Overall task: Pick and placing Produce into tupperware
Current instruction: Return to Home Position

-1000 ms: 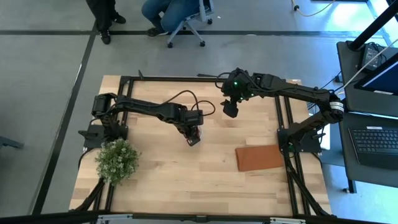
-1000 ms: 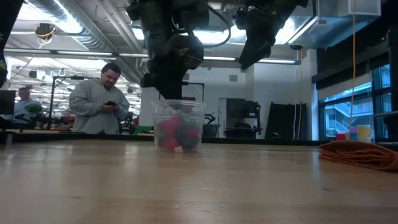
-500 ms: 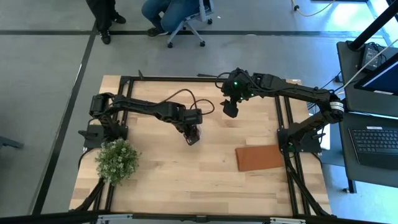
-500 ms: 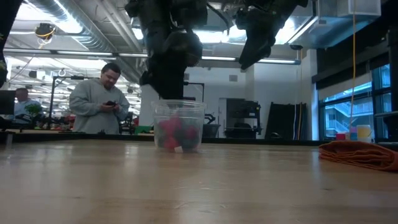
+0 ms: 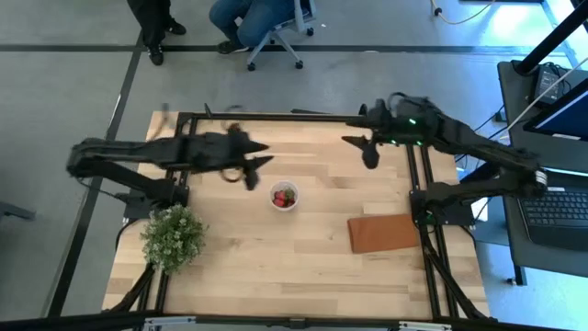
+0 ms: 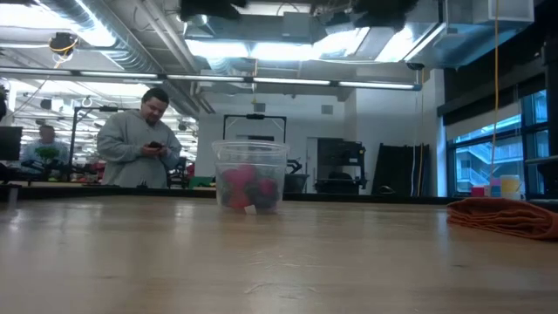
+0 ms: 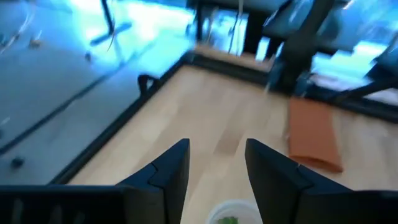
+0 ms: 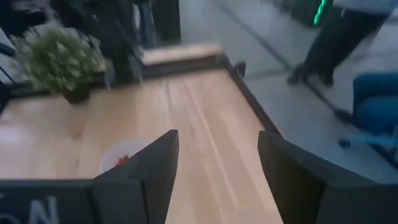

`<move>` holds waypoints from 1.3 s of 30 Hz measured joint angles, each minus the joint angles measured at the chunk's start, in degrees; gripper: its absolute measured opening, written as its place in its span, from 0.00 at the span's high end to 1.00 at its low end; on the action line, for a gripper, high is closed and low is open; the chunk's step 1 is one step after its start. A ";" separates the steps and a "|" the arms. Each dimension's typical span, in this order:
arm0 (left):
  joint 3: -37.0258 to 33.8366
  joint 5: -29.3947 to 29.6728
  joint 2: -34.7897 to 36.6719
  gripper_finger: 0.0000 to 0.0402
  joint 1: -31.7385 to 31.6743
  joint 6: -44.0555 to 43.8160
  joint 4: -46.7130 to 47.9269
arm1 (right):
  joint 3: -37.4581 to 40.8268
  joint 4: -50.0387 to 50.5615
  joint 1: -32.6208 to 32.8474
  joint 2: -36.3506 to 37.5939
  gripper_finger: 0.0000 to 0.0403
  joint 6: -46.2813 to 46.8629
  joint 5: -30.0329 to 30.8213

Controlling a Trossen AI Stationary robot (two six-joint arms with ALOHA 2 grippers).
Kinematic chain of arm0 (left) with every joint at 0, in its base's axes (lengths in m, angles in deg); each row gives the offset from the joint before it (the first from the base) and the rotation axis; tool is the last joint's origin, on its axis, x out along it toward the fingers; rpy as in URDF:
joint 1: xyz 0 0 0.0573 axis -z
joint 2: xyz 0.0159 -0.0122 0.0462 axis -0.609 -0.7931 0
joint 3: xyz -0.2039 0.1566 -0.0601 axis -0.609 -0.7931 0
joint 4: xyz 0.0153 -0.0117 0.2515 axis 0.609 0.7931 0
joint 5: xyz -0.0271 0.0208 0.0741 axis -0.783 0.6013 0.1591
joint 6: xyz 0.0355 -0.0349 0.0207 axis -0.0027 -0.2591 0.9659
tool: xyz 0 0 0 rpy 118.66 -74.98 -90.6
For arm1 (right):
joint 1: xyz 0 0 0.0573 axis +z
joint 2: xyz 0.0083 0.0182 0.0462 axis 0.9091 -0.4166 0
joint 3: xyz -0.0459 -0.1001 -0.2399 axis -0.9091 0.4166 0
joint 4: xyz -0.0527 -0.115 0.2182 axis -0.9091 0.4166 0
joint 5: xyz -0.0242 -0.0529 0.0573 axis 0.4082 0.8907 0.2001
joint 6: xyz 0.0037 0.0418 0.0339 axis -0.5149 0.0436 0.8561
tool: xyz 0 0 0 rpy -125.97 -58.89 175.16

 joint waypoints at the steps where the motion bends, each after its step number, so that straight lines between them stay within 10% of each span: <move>1: -2.97 -0.52 3.33 0.63 0.01 1.03 -2.27 | 2.64 -2.26 0.18 2.45 0.45 0.08 0.00; 24: -50.88 -2.56 61.38 0.62 -2.50 3.29 -16.70 | 43.84 -27.06 -0.02 40.27 0.45 7.23 1.66; 39: -57.53 -0.76 65.73 0.62 -2.50 1.78 -16.73 | 56.51 -37.95 -0.02 49.13 0.45 7.42 1.66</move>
